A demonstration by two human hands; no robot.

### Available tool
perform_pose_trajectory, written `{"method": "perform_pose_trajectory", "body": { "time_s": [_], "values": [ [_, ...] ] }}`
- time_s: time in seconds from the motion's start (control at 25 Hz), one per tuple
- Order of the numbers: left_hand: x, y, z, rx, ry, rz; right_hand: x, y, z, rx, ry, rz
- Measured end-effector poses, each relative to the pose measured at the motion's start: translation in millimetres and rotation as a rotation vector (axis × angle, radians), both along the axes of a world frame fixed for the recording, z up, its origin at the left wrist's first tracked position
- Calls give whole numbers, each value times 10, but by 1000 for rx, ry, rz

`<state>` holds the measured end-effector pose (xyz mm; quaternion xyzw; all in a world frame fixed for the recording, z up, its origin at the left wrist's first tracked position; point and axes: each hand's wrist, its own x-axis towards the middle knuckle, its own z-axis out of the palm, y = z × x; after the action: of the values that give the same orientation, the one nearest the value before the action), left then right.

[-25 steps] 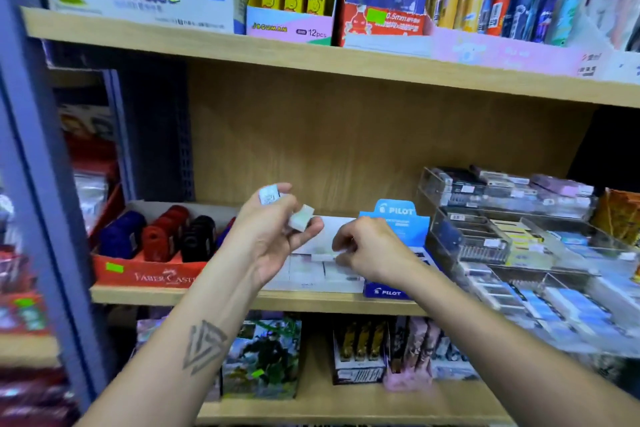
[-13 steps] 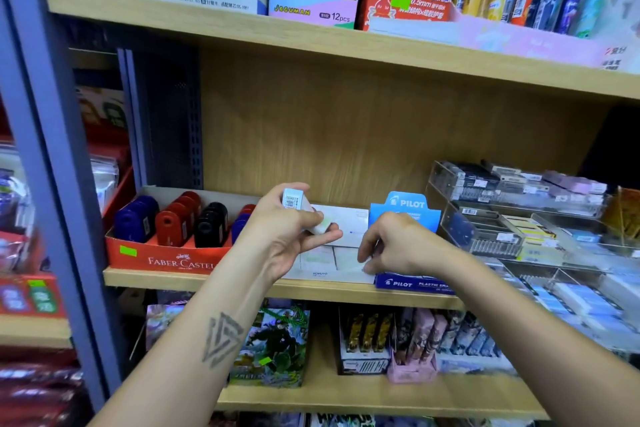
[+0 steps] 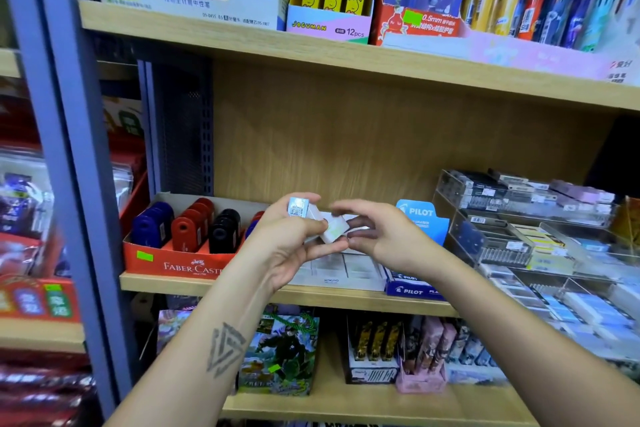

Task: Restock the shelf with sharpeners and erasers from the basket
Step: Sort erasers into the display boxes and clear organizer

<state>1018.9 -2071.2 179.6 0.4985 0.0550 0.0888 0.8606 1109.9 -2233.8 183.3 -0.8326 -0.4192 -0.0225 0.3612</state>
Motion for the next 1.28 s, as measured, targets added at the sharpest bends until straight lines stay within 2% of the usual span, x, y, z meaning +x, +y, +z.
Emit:
{"method": "perform_pose_trajectory", "body": {
  "time_s": [0.08, 0.24, 0.36, 0.48, 0.64, 0.8, 0.96, 1.16, 1.24, 1.28],
  "values": [
    [-12, 45, 23, 14, 10, 21, 5, 62, -20, -1, -53, 28],
    [-53, 159, 92, 136, 42, 115, 79, 120, -17, 124, 57, -80],
    [-86, 265, 144, 229, 31, 210, 136, 279, -119, -111, -49, -244],
    [-102, 352, 158, 292, 28, 266, 101, 512, -209, -265, -68, -247],
    [-87, 380, 146, 249, 19, 264, 93, 724, -358, -197, -101, -339],
    [-99, 402, 147, 220, -10, 244, 24, 817, -461, -208, -219, -364],
    [-90, 399, 133, 205, -18, 236, 1, 835, -381, -288, -163, -426],
    [-77, 342, 103, 202, -11, 200, -49, 873, -391, -337, -245, -475],
    [-81, 329, 85, 192, -4, 175, -57, 833, -350, -376, -199, -446],
    [-78, 326, 75, 191, -2, 165, -59, 794, -300, -321, -142, -418]
  ]
}}
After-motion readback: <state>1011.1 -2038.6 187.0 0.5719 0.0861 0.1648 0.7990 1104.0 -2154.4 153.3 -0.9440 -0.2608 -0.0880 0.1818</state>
